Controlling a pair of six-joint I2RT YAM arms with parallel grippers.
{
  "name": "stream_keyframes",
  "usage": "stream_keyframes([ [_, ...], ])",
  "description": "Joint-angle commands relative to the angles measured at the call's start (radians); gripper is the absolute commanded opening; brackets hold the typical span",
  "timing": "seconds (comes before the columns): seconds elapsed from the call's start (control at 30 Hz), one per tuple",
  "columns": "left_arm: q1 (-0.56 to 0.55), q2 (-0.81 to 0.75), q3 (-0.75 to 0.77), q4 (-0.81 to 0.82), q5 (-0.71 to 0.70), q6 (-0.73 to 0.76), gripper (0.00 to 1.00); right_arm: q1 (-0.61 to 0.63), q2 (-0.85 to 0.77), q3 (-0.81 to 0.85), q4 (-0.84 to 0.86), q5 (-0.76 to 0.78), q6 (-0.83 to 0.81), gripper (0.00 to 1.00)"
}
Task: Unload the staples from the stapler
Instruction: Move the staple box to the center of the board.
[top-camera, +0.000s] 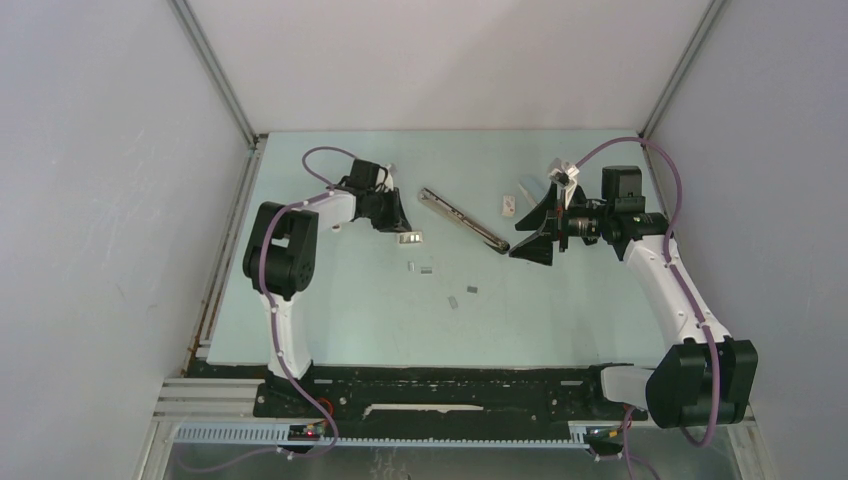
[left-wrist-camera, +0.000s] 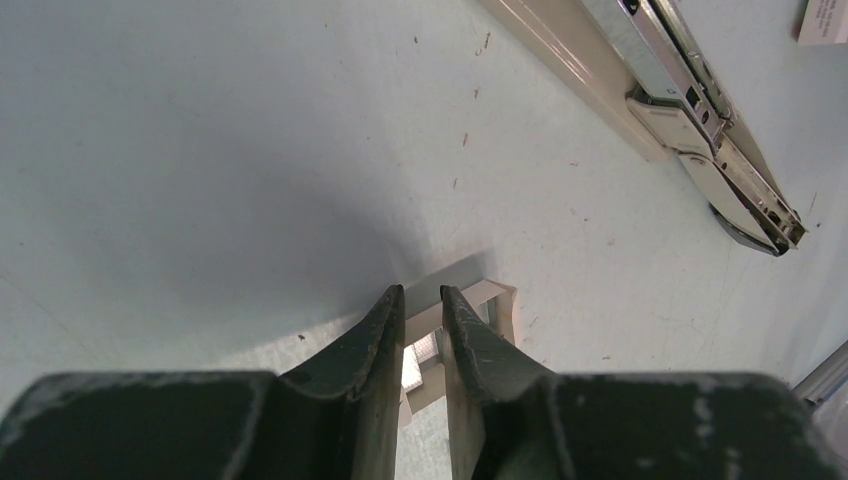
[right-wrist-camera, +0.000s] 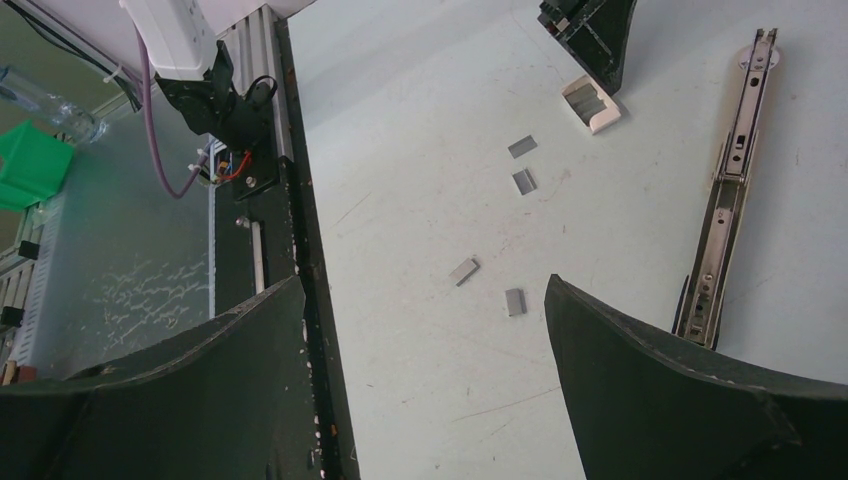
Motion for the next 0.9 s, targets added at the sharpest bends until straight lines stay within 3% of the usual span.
stream_keyframes([
  [0.0,-0.012,-0.046,-0.039,-0.010,0.003,0.030,0.26,-0.006,-0.028,0.001,0.000,-0.028,-0.014,1.00],
  [0.87,-0.022,-0.045,-0.054,0.001,0.007,0.028,0.26,-0.005,-0.023,0.001,-0.001,-0.030,-0.014,1.00],
])
